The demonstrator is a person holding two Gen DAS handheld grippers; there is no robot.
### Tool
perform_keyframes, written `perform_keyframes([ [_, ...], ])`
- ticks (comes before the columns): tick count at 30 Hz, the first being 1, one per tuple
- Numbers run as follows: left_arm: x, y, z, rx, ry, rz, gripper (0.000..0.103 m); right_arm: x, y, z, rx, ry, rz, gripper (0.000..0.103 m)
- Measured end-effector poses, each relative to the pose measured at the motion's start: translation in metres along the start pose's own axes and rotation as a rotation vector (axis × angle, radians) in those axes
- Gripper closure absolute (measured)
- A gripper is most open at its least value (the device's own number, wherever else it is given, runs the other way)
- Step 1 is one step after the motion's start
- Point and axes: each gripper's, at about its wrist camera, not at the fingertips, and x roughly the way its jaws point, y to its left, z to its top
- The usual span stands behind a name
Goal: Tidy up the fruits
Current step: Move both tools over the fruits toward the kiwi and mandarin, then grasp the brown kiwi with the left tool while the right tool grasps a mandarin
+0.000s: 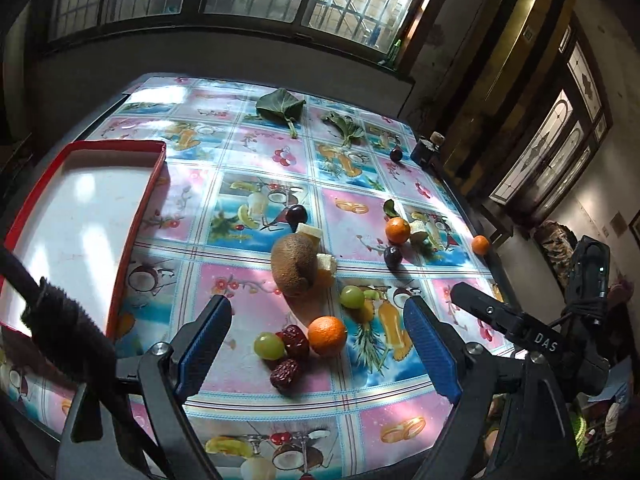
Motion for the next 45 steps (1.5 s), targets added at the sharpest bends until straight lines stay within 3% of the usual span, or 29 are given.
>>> perform_keyframes([
  [3,-0.003,0.022,-0.008,-0.010,0.017,0.058,0.015,-0.008,0.017,-0.008,-0.010,0.000,0.045,0.003],
  [7,-0.001,0.035,-0.022,0.026,0.038,0.171,0.015,-0.006,0.039,-0.015,-0.118,0.035,-0.091,0.003],
  [17,0.002,0.029,-0.049,0.133,0.042,0.201,0.015,-0.008,0.047,-0.043,-0.200,0.049,-0.117,0.003],
  [26,0.006,0.020,-0.050,0.163,0.035,0.330,0.015,-0.010,0.053,-0.046,-0.215,0.044,-0.110,0.005],
  [37,0.011,0.023,-0.048,0.149,0.045,0.340,0.015,-0.006,0.056,-0.046,-0.219,0.052,-0.099,0.005],
  [45,0.018,0.023,-0.046,0.151,0.064,0.343,0.015,0.001,0.060,-0.051,-0.241,0.063,-0.046,0.008],
])
